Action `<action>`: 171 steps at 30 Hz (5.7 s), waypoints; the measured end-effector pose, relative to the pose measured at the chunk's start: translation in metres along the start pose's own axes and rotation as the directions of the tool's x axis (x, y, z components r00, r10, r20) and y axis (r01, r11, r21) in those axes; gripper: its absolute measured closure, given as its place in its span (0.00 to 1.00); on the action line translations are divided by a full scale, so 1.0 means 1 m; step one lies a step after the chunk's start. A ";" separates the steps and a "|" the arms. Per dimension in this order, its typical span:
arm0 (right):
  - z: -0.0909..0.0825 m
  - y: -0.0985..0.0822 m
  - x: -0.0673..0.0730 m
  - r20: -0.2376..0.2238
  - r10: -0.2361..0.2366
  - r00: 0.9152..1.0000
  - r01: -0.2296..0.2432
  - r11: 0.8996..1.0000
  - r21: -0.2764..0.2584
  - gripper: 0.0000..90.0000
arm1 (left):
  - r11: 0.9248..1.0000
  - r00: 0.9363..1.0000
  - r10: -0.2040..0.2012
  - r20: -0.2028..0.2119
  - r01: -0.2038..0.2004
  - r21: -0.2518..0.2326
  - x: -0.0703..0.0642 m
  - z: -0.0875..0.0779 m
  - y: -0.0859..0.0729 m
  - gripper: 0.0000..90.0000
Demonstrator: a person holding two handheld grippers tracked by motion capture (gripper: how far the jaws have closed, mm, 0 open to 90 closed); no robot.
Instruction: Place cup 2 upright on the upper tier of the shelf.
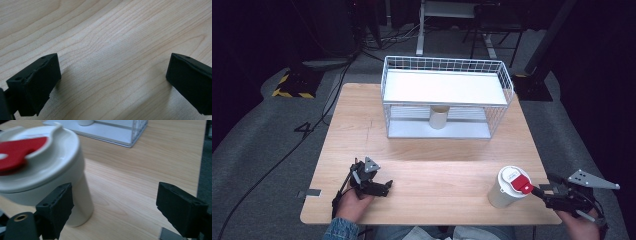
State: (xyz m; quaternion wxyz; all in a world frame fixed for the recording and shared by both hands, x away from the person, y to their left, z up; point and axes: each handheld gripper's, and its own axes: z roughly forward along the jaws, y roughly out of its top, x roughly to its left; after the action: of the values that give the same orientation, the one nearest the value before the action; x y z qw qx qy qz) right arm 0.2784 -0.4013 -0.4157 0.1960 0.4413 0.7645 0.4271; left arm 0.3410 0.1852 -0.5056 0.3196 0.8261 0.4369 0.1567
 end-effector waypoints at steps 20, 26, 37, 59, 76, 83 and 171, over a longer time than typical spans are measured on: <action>-0.002 -0.005 0.036 -0.120 -0.094 0.988 0.100 0.994 0.048 0.07 | 1.000 1.000 0.000 0.000 0.000 0.000 0.000 0.000 0.000 0.00; 0.011 -0.008 0.042 -0.154 -0.108 0.982 0.117 0.992 0.053 0.00 | 1.000 1.000 0.000 0.000 0.000 0.000 0.000 0.000 0.000 0.00; 0.030 -0.013 0.050 -0.197 -0.116 0.973 0.128 0.991 0.046 0.00 | 1.000 1.000 -0.001 0.000 0.001 0.000 0.000 0.000 0.000 0.00; 0.070 -0.027 0.050 -0.211 -0.119 0.970 0.115 0.993 -0.027 0.00 | 1.000 1.000 -0.003 0.002 0.003 -0.001 0.000 0.000 0.000 0.00; 0.071 -0.028 0.049 -0.199 -0.153 0.968 0.145 0.988 -0.055 0.14 | 1.000 1.000 0.000 0.000 0.000 0.000 0.000 0.000 0.000 0.00; 0.071 -0.028 0.049 -0.200 -0.156 0.967 0.148 0.987 -0.054 0.14 | 1.000 1.000 0.000 0.000 0.000 0.000 0.000 0.000 0.000 0.00; 0.064 0.167 0.044 -0.158 -0.200 0.967 0.184 0.977 -0.107 0.15 | 0.999 0.999 -0.043 -0.024 0.043 -0.002 -0.001 0.002 0.002 0.00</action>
State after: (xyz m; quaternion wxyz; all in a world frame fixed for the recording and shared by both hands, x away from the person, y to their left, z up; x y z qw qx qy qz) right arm 0.3833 -0.2928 -0.3101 0.1915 0.3182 0.7970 0.4763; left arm 0.3433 0.1827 -0.5059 0.3184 0.8144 0.4581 0.1601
